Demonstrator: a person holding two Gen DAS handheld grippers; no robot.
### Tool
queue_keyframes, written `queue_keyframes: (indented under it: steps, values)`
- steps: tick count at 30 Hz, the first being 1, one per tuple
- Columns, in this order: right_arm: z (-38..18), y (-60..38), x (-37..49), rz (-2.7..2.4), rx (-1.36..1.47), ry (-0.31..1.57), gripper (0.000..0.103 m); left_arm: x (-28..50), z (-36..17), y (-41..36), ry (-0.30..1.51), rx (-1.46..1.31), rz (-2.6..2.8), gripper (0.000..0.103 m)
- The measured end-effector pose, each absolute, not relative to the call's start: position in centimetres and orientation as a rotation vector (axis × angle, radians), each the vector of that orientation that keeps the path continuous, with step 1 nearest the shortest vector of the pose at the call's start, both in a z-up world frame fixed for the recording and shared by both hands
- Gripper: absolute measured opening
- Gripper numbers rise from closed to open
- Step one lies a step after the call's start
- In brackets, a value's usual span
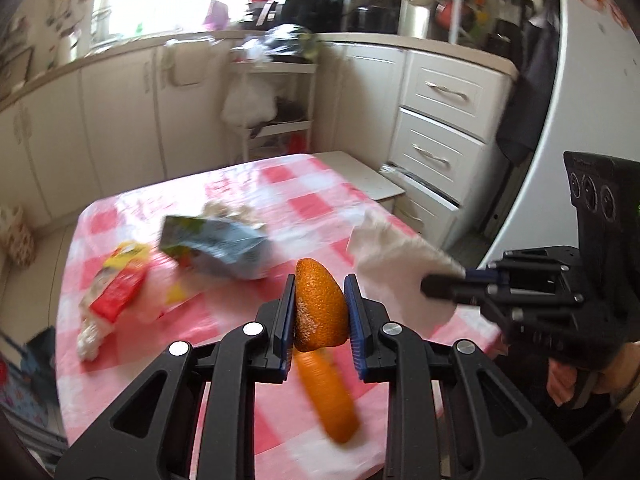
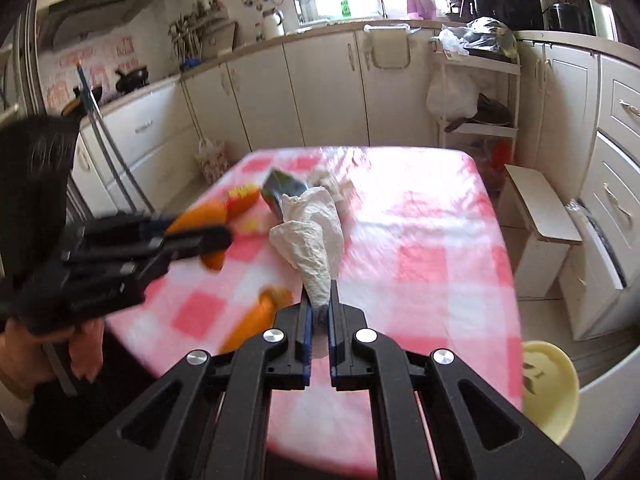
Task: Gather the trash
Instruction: 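Carry the tissue and peel to the yellow bin and open the right gripper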
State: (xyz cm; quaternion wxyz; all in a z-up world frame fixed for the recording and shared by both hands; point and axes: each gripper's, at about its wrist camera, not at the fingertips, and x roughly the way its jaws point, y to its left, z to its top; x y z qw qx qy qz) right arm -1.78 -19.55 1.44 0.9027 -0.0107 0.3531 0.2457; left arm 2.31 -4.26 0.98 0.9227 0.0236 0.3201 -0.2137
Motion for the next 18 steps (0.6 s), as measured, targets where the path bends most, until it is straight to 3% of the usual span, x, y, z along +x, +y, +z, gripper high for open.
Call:
queue_keyframes:
  steps: [18]
  values:
    - [-0.5,-31.8,-3.1,0.255,0.075,0.742,0.009,2.8,-0.4,-16.7,0.674,0.141,-0.552,0.022]
